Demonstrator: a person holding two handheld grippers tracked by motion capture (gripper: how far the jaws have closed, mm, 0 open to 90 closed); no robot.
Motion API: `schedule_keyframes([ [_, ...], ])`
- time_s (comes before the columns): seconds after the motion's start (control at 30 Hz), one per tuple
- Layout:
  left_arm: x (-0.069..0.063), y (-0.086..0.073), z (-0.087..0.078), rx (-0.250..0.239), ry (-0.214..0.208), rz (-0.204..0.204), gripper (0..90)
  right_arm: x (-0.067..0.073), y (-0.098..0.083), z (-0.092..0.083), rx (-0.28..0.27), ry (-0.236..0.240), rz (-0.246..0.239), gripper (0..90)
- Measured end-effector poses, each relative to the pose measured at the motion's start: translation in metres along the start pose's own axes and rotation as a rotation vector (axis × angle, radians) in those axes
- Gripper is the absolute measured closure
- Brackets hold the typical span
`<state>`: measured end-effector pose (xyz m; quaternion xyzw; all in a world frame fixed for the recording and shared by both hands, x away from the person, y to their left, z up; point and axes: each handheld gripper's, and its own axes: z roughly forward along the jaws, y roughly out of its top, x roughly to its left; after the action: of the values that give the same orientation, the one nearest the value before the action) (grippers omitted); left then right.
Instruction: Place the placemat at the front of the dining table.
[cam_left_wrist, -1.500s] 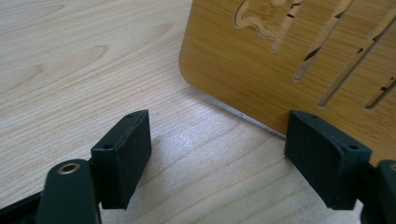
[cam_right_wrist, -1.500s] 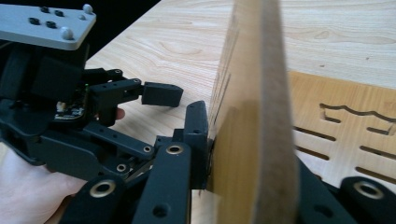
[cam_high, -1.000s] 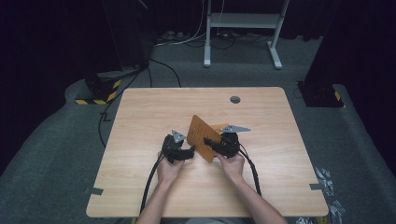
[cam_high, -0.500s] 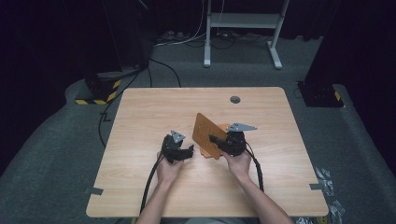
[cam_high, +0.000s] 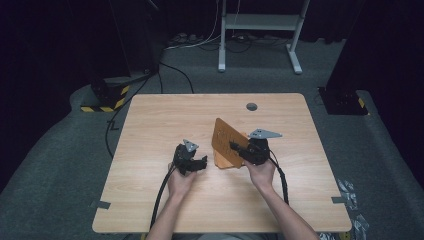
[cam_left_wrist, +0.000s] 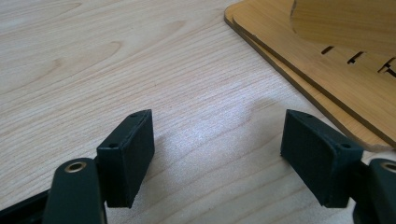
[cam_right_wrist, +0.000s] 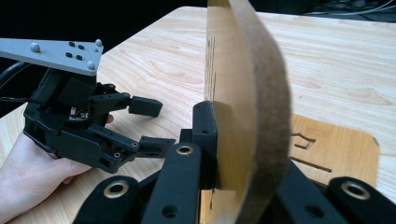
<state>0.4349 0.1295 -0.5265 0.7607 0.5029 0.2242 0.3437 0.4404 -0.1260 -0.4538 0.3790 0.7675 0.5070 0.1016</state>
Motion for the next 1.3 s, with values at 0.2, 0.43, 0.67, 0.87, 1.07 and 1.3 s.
schedule_keyframes([
  [0.2,0.0,0.0,0.0,0.001,-0.001,-0.003,25.8,-0.003,0.003,-0.006,-0.007,-0.011,-0.017,85.9],
  [0.43,0.0,0.0,0.0,0.0,0.001,-0.012,25.7,-0.01,0.005,-0.016,-0.01,-0.034,-0.016,85.9],
  [0.67,0.0,0.0,0.0,0.002,-0.002,-0.006,25.5,-0.016,0.006,-0.026,-0.02,-0.055,-0.016,86.0],
  [0.87,0.0,0.0,0.0,0.001,-0.002,-0.007,25.5,-0.024,0.006,-0.035,-0.031,-0.074,-0.007,86.0],
  [1.07,0.0,0.0,0.0,0.002,-0.002,-0.004,25.4,-0.03,0.005,-0.043,-0.042,-0.093,-0.004,85.9],
  [1.3,0.0,0.0,0.0,0.0,-0.004,-0.003,25.5,-0.04,0.003,-0.055,-0.053,-0.12,0.01,86.0],
])
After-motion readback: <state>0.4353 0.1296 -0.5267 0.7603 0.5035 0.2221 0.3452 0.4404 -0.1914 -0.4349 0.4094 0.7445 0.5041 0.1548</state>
